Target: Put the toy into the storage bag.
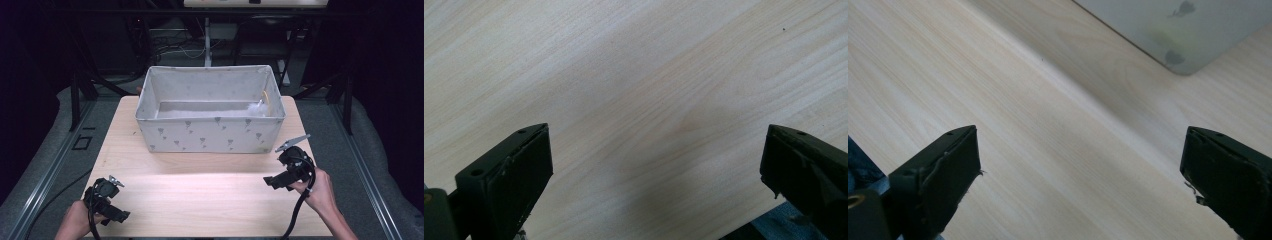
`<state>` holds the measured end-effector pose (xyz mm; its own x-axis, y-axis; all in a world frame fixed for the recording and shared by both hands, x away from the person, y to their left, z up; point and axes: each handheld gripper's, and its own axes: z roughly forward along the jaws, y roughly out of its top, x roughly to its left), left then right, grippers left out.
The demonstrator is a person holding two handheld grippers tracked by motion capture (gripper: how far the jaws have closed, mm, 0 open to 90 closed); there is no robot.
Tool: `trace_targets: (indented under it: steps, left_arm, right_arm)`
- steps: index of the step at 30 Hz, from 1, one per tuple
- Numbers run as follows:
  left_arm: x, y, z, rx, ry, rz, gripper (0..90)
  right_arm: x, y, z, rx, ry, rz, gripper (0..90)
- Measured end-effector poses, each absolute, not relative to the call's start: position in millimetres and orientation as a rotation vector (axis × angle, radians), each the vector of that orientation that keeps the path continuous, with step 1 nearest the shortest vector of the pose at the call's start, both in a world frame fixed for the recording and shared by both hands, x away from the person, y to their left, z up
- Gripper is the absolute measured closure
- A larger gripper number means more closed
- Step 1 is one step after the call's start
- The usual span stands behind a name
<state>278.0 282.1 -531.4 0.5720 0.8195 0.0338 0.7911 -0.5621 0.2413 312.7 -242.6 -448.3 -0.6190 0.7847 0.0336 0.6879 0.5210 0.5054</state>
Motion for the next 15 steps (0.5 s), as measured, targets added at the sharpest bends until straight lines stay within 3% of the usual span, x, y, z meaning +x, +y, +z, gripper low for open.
trace_targets:
  steps: [9,15]
  left_arm:
    - [279,280,-532,2.602,1.343,0.207,0.5]
    - [280,278,-532,2.615,1.327,0.2,0.5]
  right_arm:
    - [290,-252,-491,1.324,2.575,0.714,4.5]
    - [291,-258,-497,1.33,2.568,0.675,5.4]
